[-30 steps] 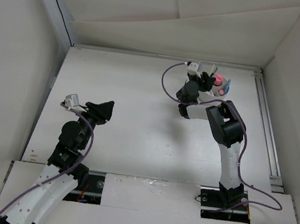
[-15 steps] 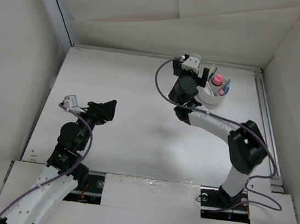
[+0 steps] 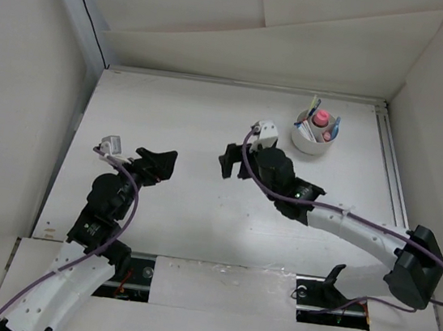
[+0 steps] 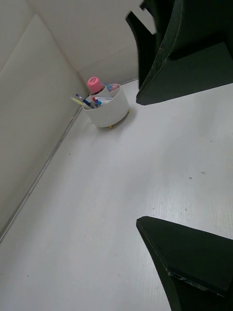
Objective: Sort the stationery into containers
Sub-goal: Reset both arms
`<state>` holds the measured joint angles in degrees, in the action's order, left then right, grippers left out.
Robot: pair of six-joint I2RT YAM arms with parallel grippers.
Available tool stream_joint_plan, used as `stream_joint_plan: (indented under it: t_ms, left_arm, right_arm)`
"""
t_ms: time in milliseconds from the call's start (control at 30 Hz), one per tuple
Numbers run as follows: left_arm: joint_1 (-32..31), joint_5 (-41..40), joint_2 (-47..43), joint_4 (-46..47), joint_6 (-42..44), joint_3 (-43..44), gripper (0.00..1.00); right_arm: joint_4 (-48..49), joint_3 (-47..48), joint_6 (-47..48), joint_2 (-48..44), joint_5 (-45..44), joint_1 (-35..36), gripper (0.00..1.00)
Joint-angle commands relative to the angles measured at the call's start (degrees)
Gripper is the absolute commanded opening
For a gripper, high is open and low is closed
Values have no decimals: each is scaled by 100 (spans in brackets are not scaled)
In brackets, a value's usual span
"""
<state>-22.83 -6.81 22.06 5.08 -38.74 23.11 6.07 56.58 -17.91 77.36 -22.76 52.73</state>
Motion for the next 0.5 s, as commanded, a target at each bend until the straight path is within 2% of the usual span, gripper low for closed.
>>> stream_joint_plan:
  t_ms: [0,300,467]
  left_arm:
    - [-20,250,35,-252,42,421,100]
    - [-20,171,-184,-1044,-63,949,100]
    - [-20,110,-10,-1159,-63,1187,100]
  right_arm:
    - [-659,-313,-492,-370,731,447,99]
    - [-896,-1017,-766,-1223,46,1624,99]
    - [-1124,-1131,-933,-1750,-158,1899,99]
